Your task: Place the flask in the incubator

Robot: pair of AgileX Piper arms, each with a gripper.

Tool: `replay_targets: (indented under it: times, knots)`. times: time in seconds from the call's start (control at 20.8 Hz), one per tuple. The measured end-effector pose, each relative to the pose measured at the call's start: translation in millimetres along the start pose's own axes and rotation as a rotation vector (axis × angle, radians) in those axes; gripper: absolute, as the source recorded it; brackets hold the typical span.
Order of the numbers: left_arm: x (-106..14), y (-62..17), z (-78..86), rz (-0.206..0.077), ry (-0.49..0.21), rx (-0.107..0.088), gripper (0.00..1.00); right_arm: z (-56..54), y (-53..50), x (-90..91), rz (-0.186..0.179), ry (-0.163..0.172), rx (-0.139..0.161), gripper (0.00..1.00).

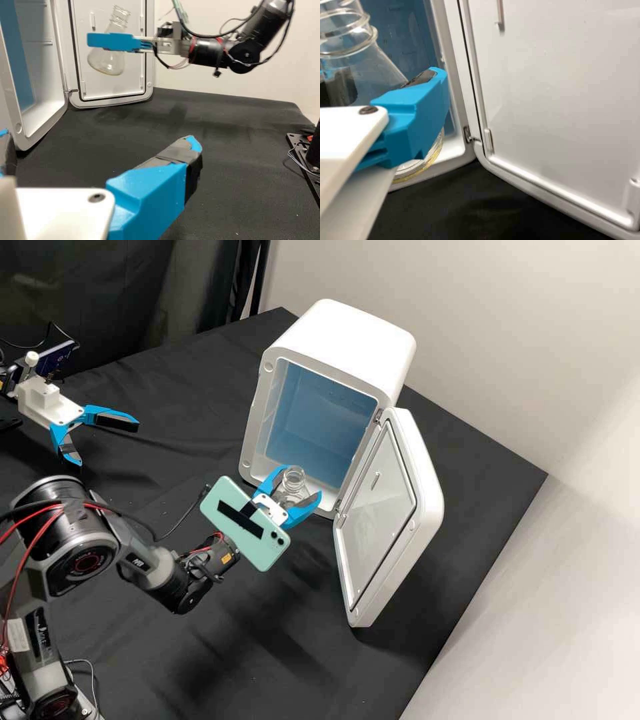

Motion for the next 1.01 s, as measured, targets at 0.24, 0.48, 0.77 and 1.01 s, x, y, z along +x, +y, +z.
replay_targets:
  times: [0.24,0.48,0.77,1.01]
  knots:
    - [0.6,-1.2,-0.6,-0.005,0.000,-0.006,1.00,-8.2,1.3,39.0,0.048,0.047,-0.010,0.00]
    - [1.1,-2.4,-1.2,-0.011,0.001,-0.012,1.00,-25.3,-4.0,71.8,0.054,0.079,-0.012,0.00]
    - [1.7,-3.9,-2.0,-0.020,0.003,-0.018,1.00,-39.7,-20.3,102.8,0.016,0.076,-0.033,0.00]
    - [4.6,-10.8,-2.8,-0.059,-0.003,-0.042,1.00,-43.8,-43.7,128.2,-0.051,0.069,-0.063,0.00]
